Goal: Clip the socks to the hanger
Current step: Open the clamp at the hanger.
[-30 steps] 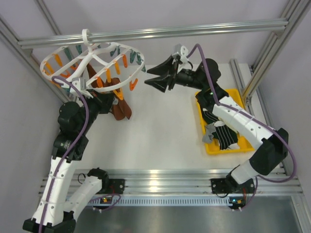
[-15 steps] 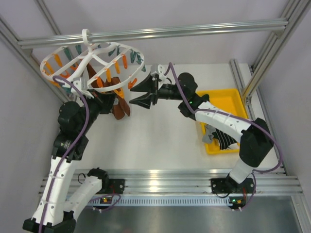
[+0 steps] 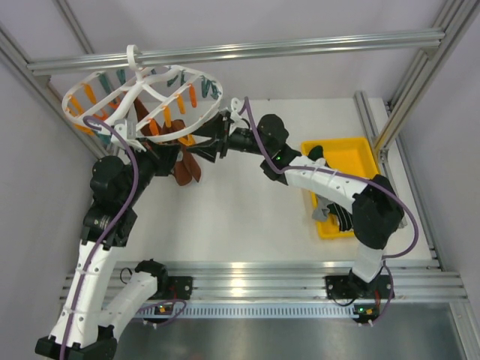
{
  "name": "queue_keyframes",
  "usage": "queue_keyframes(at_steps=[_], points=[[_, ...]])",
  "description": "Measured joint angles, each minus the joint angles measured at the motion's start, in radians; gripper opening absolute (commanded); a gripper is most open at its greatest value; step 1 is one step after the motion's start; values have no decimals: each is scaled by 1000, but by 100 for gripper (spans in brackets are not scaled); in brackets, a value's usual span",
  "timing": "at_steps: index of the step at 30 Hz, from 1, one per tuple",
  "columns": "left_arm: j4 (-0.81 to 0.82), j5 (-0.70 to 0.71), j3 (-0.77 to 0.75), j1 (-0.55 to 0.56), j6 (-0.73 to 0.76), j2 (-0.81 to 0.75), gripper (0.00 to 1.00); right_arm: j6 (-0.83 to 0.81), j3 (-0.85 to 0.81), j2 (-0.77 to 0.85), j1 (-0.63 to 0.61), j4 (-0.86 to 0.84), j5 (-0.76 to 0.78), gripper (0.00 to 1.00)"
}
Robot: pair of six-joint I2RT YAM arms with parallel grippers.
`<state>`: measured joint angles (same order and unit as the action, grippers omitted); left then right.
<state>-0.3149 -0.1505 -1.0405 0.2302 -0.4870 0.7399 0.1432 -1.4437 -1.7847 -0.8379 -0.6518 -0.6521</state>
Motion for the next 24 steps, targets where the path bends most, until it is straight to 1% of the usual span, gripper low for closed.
queue_keyframes(at_steps=[2, 3, 4, 6, 7, 9, 10, 11, 12, 13, 17, 21, 24], points=[[0, -3, 0, 0, 0, 0, 4, 0, -15, -9, -2, -8, 11, 51], [0, -6, 0, 0, 0, 0, 4, 0, -21, -11, -5, -10, 16, 48], [0, -9, 0, 0, 0, 0, 5, 0, -25, -12, -5, -11, 18, 38], [0, -11, 0, 0, 0, 0, 7, -1, -33, -12, -7, -14, 22, 27], [0, -13, 0, 0, 0, -1, 9, -2, -36, -12, -8, -14, 23, 18], [0, -17, 0, 0, -1, -3, 13, -5, -38, -12, -11, -14, 15, 11], [0, -24, 0, 0, -2, -5, 19, -6, -38, -12, -14, -14, 18, 6], [2, -35, 0, 0, -2, -11, 23, -11, -37, -12, -16, -13, 14, 3], [2, -45, 0, 0, -1, -16, 26, -13, -37, -12, -18, -13, 11, 2], [7, -60, 0, 0, -3, -21, 32, -16, -37, -12, -21, -12, 10, 0], [24, -130, 0, 0, -4, -48, 41, -29, -33, -8, -31, -10, 8, 0], [31, -203, -6, 0, -6, -68, 45, -39, -16, 2, -44, -2, 18, 0], [35, -224, -11, 0, -12, -69, 46, -44, -10, 4, -49, 7, 27, 0]])
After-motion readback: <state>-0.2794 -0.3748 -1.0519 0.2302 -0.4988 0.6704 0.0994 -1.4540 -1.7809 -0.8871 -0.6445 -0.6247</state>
